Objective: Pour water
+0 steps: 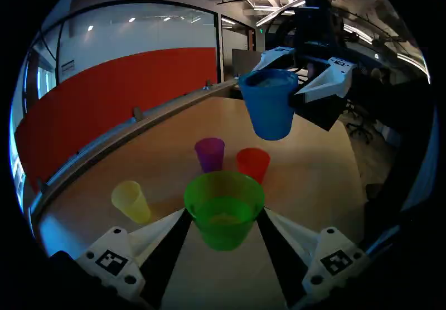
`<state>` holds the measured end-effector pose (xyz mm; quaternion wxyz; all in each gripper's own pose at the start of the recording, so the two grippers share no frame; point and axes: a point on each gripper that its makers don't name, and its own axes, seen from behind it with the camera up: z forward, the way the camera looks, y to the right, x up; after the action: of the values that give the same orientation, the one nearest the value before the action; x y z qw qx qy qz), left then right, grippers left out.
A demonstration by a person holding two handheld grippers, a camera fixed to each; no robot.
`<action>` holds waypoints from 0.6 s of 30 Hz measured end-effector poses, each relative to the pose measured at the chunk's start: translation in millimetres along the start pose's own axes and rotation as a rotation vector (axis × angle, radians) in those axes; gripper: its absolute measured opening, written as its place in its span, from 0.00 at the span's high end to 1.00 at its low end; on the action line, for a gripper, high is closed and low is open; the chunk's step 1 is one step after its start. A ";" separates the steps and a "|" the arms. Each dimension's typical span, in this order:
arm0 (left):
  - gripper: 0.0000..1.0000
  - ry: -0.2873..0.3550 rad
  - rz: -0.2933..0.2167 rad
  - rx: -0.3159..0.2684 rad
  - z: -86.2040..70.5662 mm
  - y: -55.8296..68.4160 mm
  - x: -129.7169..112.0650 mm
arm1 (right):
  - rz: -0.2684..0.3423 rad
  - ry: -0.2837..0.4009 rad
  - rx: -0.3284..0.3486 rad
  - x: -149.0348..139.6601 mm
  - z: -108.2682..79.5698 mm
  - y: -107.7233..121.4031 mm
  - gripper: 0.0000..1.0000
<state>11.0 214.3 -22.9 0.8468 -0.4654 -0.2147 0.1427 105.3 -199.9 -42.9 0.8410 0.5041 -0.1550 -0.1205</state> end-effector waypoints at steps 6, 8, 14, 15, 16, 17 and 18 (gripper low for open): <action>0.17 -0.045 0.002 -0.015 6.0 4.0 -15.3 | -0.001 -0.031 0.021 -14.7 1.2 -3.8 0.08; 0.17 -0.055 0.002 -0.019 7.9 4.4 -18.3 | -0.004 -0.043 0.029 -19.4 1.7 -6.0 0.08; 0.17 -0.089 0.002 -0.030 11.5 4.4 -24.6 | -0.013 -0.078 0.054 -35.3 7.0 -14.3 0.08; 0.17 -0.097 0.003 -0.032 11.9 4.4 -26.1 | -0.015 -0.084 0.057 -38.0 8.1 -15.6 0.09; 0.17 -0.107 0.004 -0.034 12.3 4.4 -27.8 | -0.017 -0.089 0.061 -40.6 9.2 -16.9 0.09; 0.17 -0.117 0.006 -0.037 12.8 4.4 -29.7 | -0.019 -0.095 0.064 -43.4 10.4 -18.3 0.09; 0.17 -0.127 0.009 -0.039 13.4 4.5 -31.8 | -0.022 -0.099 0.067 -45.9 11.4 -19.4 0.09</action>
<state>-23.4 212.4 -27.7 0.8217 -0.4726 -0.2685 0.1713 57.7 -201.6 -61.4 0.8135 0.5272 -0.1950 -0.1492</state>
